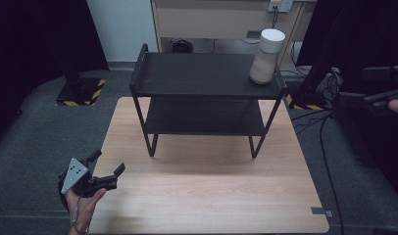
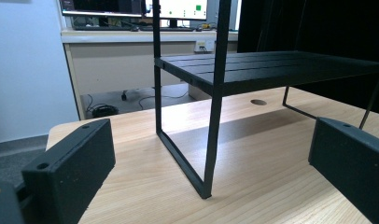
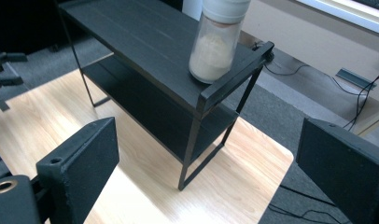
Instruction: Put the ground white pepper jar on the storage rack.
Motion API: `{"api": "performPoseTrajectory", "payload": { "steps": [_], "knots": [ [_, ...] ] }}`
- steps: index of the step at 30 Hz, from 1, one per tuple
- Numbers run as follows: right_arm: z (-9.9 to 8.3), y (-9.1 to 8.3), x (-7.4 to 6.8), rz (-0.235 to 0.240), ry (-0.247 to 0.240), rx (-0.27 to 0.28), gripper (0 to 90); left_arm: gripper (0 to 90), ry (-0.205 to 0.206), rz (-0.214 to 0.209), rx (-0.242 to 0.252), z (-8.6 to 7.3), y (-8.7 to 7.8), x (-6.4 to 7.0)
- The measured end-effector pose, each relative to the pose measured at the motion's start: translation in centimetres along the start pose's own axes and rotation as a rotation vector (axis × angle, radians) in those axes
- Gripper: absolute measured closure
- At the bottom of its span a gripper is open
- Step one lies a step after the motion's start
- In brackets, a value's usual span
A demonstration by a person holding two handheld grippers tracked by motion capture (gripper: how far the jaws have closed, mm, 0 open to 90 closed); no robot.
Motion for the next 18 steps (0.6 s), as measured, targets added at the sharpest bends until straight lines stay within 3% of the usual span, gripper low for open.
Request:
{"api": "performPoseTrajectory", "payload": {
  "steps": [12, 18],
  "knots": [
    [0.0, 0.1, -0.2, -0.024, -0.007, -0.007, 5.7, 0.0, -0.001, -0.003, 0.002, 0.0, 0.0, 0.0],
    [0.0, 1.5, -0.7, -0.058, -0.001, 0.04, 4.5, 0.0, -0.001, -0.003, 0.0, 0.0, 0.2, 0.0]
  ]
}}
Point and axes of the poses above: each handheld gripper's, and its own axes: y roughly forward along the jaws, z roughly out of its top, x roughly to its right, the point moved 2 cm from there along y, roughly forward along the jaws, and after that the axes turned 6 degrees about -y, right-handed, at the moved point
